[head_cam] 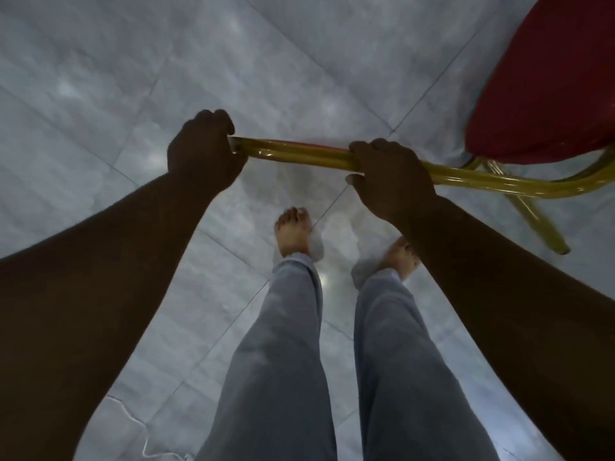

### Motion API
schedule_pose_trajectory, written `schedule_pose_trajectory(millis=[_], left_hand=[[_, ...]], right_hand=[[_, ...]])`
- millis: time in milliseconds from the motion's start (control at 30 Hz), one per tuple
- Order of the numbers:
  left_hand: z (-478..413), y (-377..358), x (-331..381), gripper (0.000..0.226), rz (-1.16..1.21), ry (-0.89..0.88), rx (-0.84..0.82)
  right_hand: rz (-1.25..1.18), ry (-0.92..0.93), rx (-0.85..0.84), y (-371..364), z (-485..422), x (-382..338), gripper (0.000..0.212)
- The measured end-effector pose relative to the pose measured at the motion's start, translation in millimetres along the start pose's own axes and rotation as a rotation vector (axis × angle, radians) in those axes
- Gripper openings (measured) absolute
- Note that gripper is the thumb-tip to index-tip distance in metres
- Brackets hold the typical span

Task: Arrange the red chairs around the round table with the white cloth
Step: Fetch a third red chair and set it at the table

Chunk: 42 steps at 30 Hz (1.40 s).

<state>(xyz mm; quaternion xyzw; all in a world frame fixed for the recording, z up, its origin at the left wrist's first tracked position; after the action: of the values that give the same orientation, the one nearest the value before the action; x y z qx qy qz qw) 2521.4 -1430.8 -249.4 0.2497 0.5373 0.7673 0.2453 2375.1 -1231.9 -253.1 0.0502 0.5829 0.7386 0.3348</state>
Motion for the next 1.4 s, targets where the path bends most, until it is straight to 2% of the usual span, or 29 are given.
schedule_pose_trajectory(millis=[100, 133, 233, 333, 567, 767, 1033, 1133, 1233, 1300, 1400], left_hand=[[-9, -27, -2, 0.067, -0.027, -0.113, -0.216], [-11, -35, 1, 0.069, -0.038, -0.149, -0.271], [-20, -37, 18, 0.039, -0.147, -0.255, -0.337], [-15, -30, 32, 0.026, -0.214, -0.349, -0.390], [15, 32, 77, 0.024, -0.321, -0.508, -0.380], [70, 146, 156, 0.016, -0.417, -0.618, -0.318], [184, 293, 300, 0.008, -0.482, -0.789, -0.289], [224, 328, 347, 0.009, -0.431, -0.815, -0.240], [253, 353, 378, 0.014, -0.306, -0.830, -0.118], [265, 362, 384, 0.019, -0.179, -0.843, -0.053], [256, 363, 360, 0.031, -0.077, -0.773, -0.071]], right_hand=[[-0.010, -0.004, 0.059, -7, -6, 2, 0.037], [-0.004, 0.000, 0.078, -8, -6, 3, 0.034], [0.030, 0.030, 0.115, -8, -2, 1, 0.030], [0.027, 0.015, 0.114, -4, 5, 4, 0.029], [-0.037, -0.044, 0.130, 50, 45, 18, 0.026], [-0.001, -0.118, 0.226, 147, 107, 24, 0.017], [-0.099, 0.051, 0.342, 304, 202, -21, 0.027], [-0.128, 0.056, 0.417, 352, 248, -12, 0.026], [-0.132, -0.016, 0.472, 387, 294, 14, 0.028], [-0.165, -0.063, 0.523, 406, 321, 31, 0.027], [-0.217, -0.177, 0.554, 423, 359, 59, 0.030]])
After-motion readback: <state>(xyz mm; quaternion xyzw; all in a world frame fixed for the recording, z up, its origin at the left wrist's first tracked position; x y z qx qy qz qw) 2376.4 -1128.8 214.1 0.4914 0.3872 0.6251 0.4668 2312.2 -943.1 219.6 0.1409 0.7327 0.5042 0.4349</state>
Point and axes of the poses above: each hand's wrist, its own z-axis away from the middle knuckle, its own y-axis out of the back of the hand, x = y × z, the point moved 7 cm from there along -z, towards the middle knuckle, and after that the axes turned 12 degrees about x, right-handed, at the moved point
